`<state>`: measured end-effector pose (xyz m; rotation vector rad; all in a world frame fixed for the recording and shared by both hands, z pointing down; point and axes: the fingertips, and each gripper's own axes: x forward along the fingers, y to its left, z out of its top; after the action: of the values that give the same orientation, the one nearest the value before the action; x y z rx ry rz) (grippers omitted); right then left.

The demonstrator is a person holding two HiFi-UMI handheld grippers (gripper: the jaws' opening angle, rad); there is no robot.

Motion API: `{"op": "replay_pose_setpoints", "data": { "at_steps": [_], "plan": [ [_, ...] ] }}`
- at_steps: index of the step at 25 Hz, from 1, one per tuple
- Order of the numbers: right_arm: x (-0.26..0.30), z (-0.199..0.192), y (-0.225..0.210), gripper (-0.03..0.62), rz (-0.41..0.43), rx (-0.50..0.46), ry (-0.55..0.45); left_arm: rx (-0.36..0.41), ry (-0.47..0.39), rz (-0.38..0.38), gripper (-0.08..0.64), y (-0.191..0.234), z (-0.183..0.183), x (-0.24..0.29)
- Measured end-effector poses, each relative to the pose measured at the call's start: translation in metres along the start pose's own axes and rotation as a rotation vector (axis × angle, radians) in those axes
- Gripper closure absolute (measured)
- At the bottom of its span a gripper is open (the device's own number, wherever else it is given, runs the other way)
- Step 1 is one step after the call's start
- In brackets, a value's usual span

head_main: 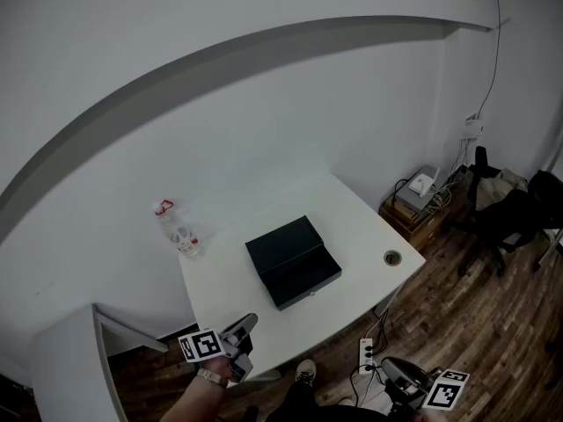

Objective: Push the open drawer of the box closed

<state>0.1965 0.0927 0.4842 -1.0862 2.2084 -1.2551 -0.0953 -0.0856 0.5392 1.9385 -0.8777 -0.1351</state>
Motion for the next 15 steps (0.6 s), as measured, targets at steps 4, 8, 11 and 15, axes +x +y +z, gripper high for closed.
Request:
{"op": "replay_pose_setpoints", "data": {
  "at_steps": [4,8,11,15],
  "plan": [
    [0.018,0.009,-0.009,0.580,-0.042,0.011,-0.033,-0.003,0.034,0.052,0.486,0.035,0.037,0.041],
    [0.041,0.011,-0.023,0.561,-0.081,0.036,-0.038,-0.029,0.067,0.094,0.465,0.073,0.067,0.080],
    [0.062,0.010,-0.031,0.546,-0.103,0.053,-0.029,-0.028,0.084,0.134,0.465,0.100,0.087,0.101],
    [0.088,0.007,-0.041,0.538,-0.127,0.062,0.000,-0.019,0.106,0.175,0.463,0.125,0.106,0.123]
  ]
}}
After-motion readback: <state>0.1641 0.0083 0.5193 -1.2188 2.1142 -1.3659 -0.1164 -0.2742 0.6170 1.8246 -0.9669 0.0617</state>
